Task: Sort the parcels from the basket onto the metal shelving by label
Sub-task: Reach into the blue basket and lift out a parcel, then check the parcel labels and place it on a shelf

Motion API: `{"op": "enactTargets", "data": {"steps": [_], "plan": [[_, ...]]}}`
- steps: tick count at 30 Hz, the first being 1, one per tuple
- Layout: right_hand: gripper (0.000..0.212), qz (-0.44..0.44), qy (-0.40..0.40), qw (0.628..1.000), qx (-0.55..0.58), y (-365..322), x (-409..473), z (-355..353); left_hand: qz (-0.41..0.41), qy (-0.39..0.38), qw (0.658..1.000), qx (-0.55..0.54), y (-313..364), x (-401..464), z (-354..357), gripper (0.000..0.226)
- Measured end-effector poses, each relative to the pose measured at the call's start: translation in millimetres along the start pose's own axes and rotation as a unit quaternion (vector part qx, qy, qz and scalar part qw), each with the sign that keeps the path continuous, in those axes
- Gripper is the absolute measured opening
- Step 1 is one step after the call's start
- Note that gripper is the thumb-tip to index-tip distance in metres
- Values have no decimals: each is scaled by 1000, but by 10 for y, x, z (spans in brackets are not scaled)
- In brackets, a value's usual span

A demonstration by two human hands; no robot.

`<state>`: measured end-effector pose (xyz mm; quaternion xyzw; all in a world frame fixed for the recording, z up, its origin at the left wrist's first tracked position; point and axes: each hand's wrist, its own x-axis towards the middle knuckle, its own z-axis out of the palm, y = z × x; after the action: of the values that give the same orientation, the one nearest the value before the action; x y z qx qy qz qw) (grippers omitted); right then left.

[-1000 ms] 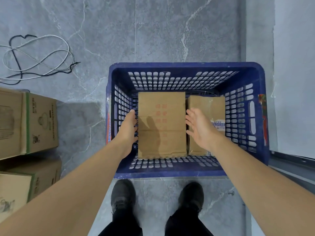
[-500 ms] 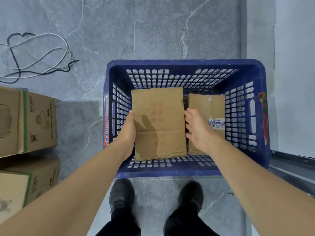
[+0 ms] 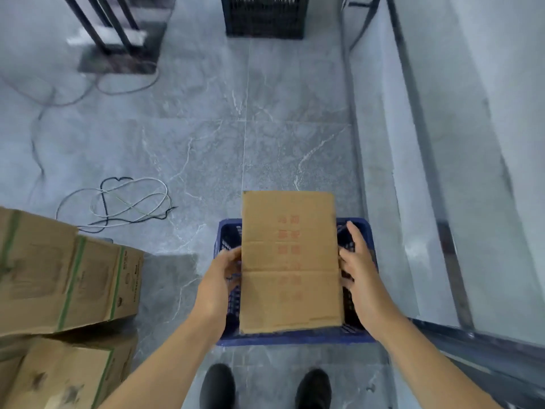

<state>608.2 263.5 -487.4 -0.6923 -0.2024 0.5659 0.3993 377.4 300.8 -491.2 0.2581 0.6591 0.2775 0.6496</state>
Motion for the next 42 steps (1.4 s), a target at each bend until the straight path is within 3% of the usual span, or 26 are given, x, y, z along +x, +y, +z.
{"op": "enactTargets", "data": {"steps": [3, 9, 14, 17, 20, 25, 28, 31, 35, 40, 42], "plan": [[40, -19, -7, 1000, -9, -555, -536, -89, 13, -5, 1000, -18, 437, -500, -29, 37], [47, -55, -31, 998, -16, -1240, -1427, -237, 56, -65, 996, 5, 1194, -1582, -143, 50], [46, -74, -31, 997, 19, -1514, -1923, -302, 89, -131, 987, 17, 1652, -2254, -248, 33], [44, -85, -50, 995, 29, -1621, -2195, -285, 92, -155, 982, 58, 1762, -2511, -428, 62], [40, -88, -48, 994, 42, -1677, -2394, -269, 125, -166, 969, 134, 1790, -2664, -603, 48], [39, -79, -56, 994, 40, -1664, -2595, -231, 130, -185, 964, 141, 1808, -2814, -816, 62], [39, -66, -58, 996, 30, -1677, -2689, -199, 167, -184, 964, 93, 1885, -2937, -875, 65], [43, -44, -80, 996, 16, -1714, -2776, -88, 176, -170, 970, 8, 1919, -2955, -976, 92], [45, -35, -73, 997, 7, -1750, -2800, 50, 168, -182, 969, 5, 1955, -3017, -1034, 44], [25, -38, -62, 997, 15, -1904, -2791, 162, 136, -196, 970, -38, 1991, -3043, -1083, 57], [33, -29, -80, 996, 21, -1950, -2858, 198, 130, -218, 966, -49, 1980, -3074, -1060, 56]]}}
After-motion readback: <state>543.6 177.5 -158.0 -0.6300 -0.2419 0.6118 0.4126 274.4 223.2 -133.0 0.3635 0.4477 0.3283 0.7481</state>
